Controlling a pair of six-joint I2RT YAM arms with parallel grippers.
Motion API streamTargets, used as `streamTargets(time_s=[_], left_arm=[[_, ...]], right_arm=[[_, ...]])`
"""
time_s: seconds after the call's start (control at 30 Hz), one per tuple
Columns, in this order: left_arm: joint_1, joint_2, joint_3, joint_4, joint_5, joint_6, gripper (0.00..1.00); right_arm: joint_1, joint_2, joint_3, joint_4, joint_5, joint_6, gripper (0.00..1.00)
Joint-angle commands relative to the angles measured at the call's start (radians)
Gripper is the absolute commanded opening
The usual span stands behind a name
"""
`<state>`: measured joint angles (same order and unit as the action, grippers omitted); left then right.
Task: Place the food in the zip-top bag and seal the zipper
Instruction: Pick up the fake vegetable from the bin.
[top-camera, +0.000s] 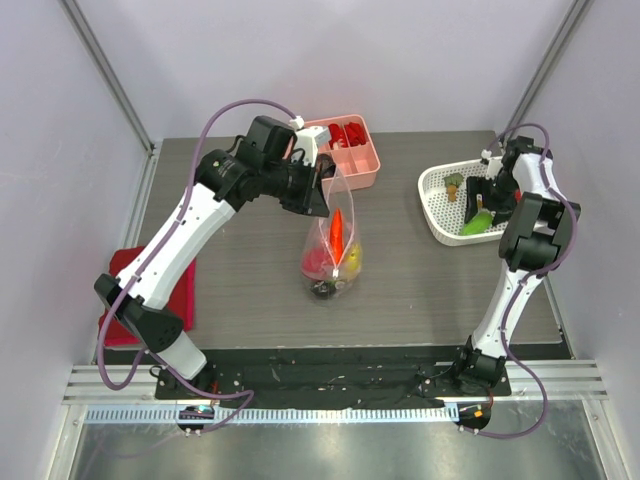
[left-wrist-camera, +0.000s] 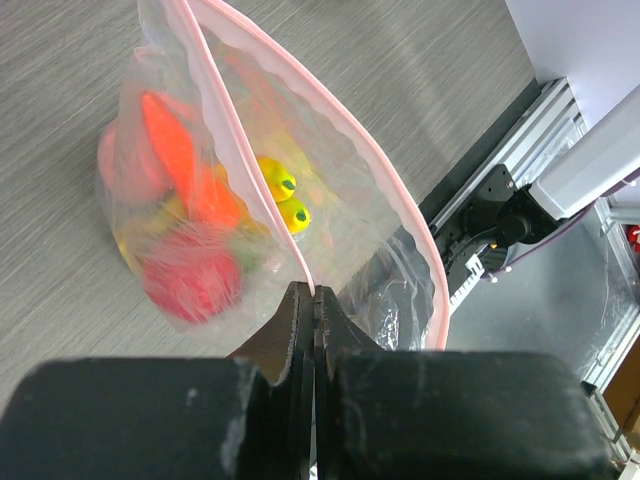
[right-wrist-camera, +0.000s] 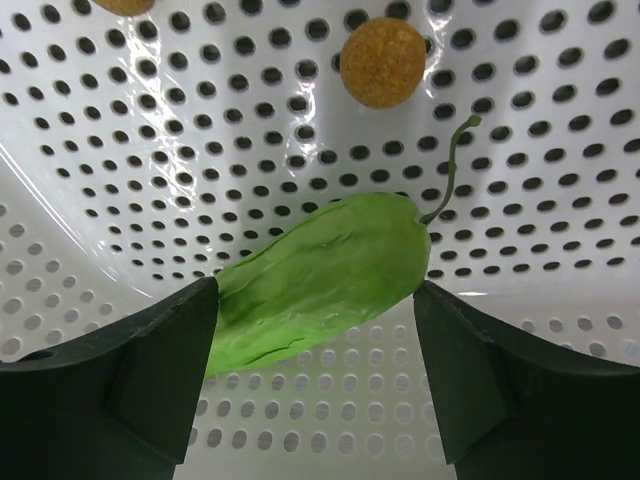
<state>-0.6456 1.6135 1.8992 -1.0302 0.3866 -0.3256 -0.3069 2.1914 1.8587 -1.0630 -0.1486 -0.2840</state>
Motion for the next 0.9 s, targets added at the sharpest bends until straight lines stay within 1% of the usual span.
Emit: streamTargets(time_s=[0.0, 0.1, 0.27, 0.33, 0.43, 0.47, 0.57, 0.6, 0.63, 0.67, 0.7, 0.77, 0.8, 0.87], left_arm=[[0.006, -0.010, -0.005, 0.038, 0.024, 0.017, 0.00], [0.006, -0.003, -0.006, 0.036, 0.024, 0.016, 0.00], [0.011, 0.006, -0.006, 0.025, 0.024, 0.014, 0.00], [0.018, 0.013, -0.008, 0.024, 0.026, 0.011, 0.00], [0.030, 0.016, -0.014, 0.028, 0.041, -0.006, 0.00], [0.032, 0.019, -0.011, 0.030, 0.046, -0.009, 0.00], [0.041, 0.017, -0.009, 0.027, 0.049, -0.010, 0.00], [0.043, 0.016, -0.012, 0.025, 0.048, -0.010, 0.00], [0.046, 0.013, -0.017, 0.025, 0.049, -0.010, 0.00], [0.052, 0.010, -0.020, 0.027, 0.049, -0.012, 0.00], [0.055, 0.006, -0.025, 0.028, 0.051, -0.013, 0.00], [0.063, 0.005, -0.038, 0.032, 0.057, -0.024, 0.00], [0.070, 0.005, -0.043, 0.035, 0.063, -0.027, 0.00], [0.078, 0.006, -0.051, 0.039, 0.078, -0.036, 0.00]], right_arm=[[0.002, 0.004, 0.051, 0.052, -0.104, 0.072, 0.82], [0.005, 0.016, 0.066, 0.081, -0.117, 0.098, 0.79], [0.003, 0.045, 0.103, 0.087, -0.088, 0.129, 0.72], [0.003, 0.047, 0.103, 0.090, -0.078, 0.141, 0.72], [0.003, 0.057, 0.096, 0.097, -0.077, 0.178, 0.76], [0.005, 0.062, 0.096, 0.097, -0.078, 0.187, 0.76], [0.006, 0.054, 0.092, 0.092, -0.085, 0.184, 0.62], [0.005, 0.047, 0.097, 0.090, -0.089, 0.175, 0.54], [0.005, 0.039, 0.103, 0.084, -0.092, 0.171, 0.49], [0.006, 0.015, 0.108, 0.077, -0.095, 0.164, 0.44], [0.003, 0.001, 0.118, 0.074, -0.109, 0.152, 0.35], [0.005, -0.036, 0.134, 0.069, -0.132, 0.134, 0.28], [0.005, -0.077, 0.146, 0.067, -0.156, 0.128, 0.20], [0.003, -0.133, 0.157, 0.080, -0.276, 0.097, 0.17]])
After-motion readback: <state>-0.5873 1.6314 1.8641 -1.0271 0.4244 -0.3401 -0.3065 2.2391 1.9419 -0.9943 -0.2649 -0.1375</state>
